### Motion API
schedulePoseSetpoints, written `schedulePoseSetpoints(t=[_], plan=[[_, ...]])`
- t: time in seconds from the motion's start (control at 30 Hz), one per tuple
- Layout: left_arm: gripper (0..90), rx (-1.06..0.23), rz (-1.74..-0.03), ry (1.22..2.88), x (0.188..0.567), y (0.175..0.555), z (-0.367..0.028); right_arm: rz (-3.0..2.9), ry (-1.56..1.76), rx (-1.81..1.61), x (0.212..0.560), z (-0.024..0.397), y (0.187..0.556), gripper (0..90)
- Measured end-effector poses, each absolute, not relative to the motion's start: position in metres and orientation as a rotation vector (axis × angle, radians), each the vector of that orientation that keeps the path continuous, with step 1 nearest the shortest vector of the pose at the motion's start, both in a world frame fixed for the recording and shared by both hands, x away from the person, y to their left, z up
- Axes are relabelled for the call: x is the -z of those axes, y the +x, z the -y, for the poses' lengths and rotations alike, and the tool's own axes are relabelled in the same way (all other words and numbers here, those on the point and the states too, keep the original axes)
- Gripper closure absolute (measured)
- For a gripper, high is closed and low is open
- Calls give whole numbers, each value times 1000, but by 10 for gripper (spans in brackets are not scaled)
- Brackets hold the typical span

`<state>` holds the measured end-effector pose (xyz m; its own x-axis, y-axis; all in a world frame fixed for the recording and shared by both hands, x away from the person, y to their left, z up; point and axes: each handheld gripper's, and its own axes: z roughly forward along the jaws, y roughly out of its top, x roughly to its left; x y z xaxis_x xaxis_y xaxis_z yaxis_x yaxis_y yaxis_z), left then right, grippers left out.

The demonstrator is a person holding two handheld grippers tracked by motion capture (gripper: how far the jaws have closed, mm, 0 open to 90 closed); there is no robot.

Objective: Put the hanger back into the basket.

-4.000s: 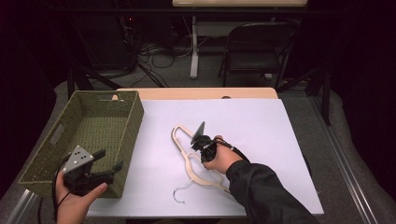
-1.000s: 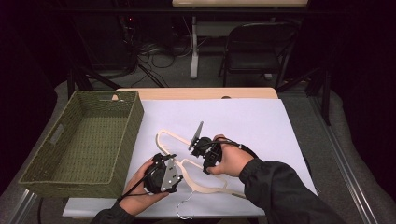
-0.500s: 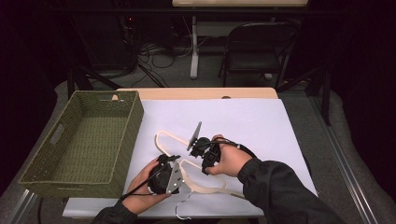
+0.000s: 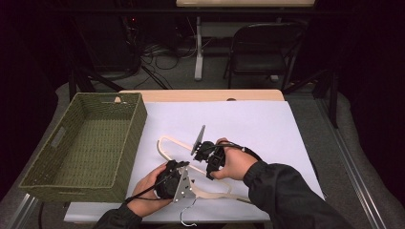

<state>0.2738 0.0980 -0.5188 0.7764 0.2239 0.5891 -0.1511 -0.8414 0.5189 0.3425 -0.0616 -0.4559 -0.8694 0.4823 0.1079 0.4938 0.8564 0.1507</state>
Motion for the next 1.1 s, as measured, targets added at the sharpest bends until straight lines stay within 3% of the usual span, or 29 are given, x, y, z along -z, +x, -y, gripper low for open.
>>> schedulePoseSetpoints(t=[0.3, 1.1], plan=[[499, -899, -20, 2431, 520, 273, -99, 2962, -746, 274, 458, 61, 341, 856], [661, -1038, 68, 2419, 519, 269, -101, 2966, -716, 266, 458, 61, 340, 854]])
